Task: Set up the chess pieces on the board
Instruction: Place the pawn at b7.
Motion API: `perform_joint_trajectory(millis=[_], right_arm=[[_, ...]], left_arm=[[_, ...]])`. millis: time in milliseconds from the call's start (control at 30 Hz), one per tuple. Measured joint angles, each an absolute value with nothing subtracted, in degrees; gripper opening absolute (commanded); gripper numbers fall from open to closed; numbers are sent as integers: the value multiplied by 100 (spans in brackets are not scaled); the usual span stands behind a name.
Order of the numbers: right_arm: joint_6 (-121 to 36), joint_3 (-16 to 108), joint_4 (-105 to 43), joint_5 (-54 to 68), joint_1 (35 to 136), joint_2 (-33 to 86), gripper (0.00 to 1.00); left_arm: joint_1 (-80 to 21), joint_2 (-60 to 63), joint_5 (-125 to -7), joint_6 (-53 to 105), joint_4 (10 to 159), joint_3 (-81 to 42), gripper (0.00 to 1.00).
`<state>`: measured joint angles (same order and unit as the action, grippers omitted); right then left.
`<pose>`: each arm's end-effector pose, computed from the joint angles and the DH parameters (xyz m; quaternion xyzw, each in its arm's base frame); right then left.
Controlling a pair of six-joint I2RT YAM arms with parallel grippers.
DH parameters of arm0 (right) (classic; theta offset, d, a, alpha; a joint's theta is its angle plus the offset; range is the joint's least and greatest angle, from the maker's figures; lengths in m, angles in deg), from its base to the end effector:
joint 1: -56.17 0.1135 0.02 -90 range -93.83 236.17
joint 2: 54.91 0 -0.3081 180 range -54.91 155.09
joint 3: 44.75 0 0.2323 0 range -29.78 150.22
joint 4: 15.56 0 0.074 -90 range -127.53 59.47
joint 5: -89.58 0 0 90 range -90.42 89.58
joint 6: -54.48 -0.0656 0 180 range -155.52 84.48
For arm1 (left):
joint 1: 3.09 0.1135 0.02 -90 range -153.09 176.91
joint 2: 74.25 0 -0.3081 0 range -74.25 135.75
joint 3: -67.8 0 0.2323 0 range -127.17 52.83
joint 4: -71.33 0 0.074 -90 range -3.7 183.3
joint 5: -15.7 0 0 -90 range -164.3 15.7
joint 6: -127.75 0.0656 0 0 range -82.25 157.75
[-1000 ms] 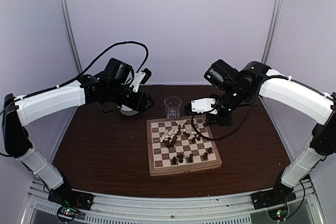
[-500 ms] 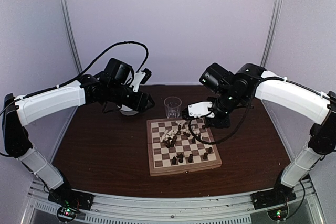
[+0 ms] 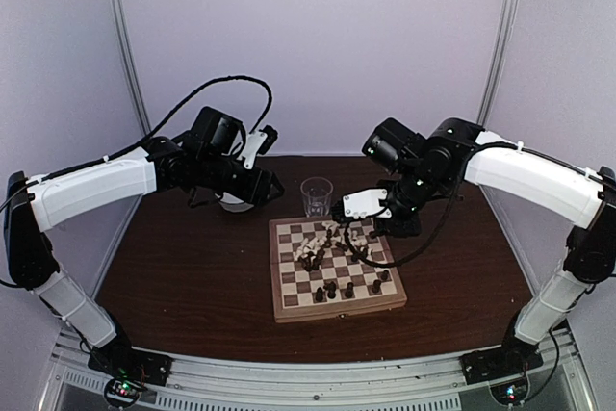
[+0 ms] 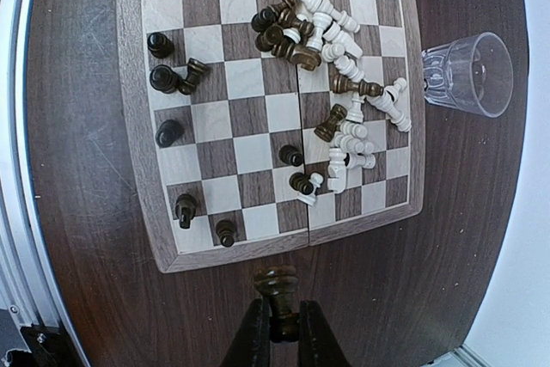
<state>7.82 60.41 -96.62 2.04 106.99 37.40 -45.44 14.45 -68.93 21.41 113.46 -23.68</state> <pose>0.1941 0.2426 0.3434 -0.7217 0.6656 0.0334 0.1872 0.2566 -0.2422 0.3445 0.2227 0.8752 -0.2463 0.3517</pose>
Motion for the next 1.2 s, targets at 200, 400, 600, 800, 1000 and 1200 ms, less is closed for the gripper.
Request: perform_joint_trajectory(millis=[200,400,600,800,1000,1200], right_arm=[[784,6041,-9675,161,10699,3740,0],[784,6041,-9677,102,10713,3740,0],[784,6041,-9675,95,10726,3740,0],[784,6039,-9677,91,10726,3740,0],[784,6026,-9675,88,10726,3740,0],[786,6017,-9670,60,10726,3740,0]], left_arm=[[-4544,1445,-6893,2141,11346,-2368,57],[-4544,1445,-6893,2139,11343,-2368,57],[-4544,1445,-6893,2139,11343,-2368,57],[-4544,1445,-6889,2139,11343,-2368,57],[-4544,1445,-6887,2139,11346,-2368,57],[-4544,1445,-6887,2139,11346,-2366,57]])
